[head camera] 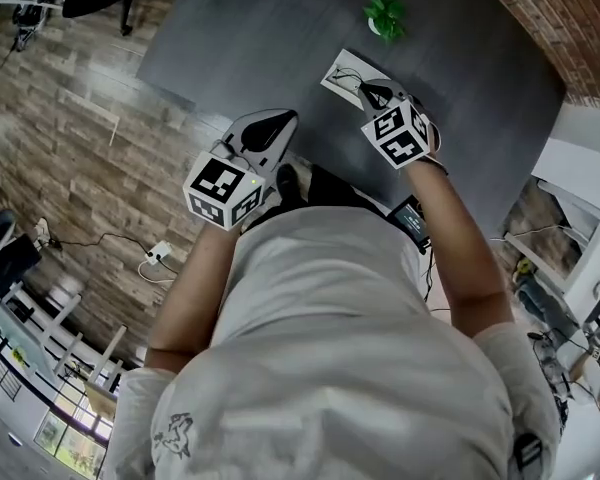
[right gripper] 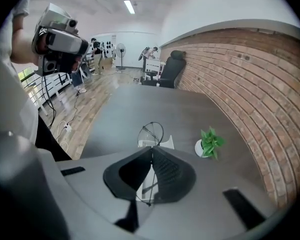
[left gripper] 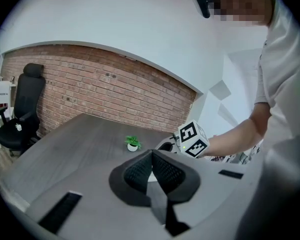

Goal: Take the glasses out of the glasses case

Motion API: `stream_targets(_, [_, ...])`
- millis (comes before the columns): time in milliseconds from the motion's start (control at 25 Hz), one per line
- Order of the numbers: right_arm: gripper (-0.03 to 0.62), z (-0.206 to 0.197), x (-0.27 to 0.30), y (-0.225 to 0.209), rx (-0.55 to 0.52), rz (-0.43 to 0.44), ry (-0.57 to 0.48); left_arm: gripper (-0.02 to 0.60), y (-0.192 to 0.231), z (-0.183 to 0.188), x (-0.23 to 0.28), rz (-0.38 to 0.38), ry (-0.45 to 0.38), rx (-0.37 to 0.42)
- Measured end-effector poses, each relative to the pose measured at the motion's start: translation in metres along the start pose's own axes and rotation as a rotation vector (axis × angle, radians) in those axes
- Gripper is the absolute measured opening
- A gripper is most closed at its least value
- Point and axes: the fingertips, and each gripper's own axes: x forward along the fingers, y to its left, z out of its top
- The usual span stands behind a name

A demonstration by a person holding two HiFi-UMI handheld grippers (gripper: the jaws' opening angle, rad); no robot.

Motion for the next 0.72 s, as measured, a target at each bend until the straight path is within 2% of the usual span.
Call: stream_targets(720, [0.015, 0.053, -0.112, 0.051, 0.150, -0.160, -0.234, 0.011, -0.031, 0.024, -0.087, -0.074, -0.106, 0.131])
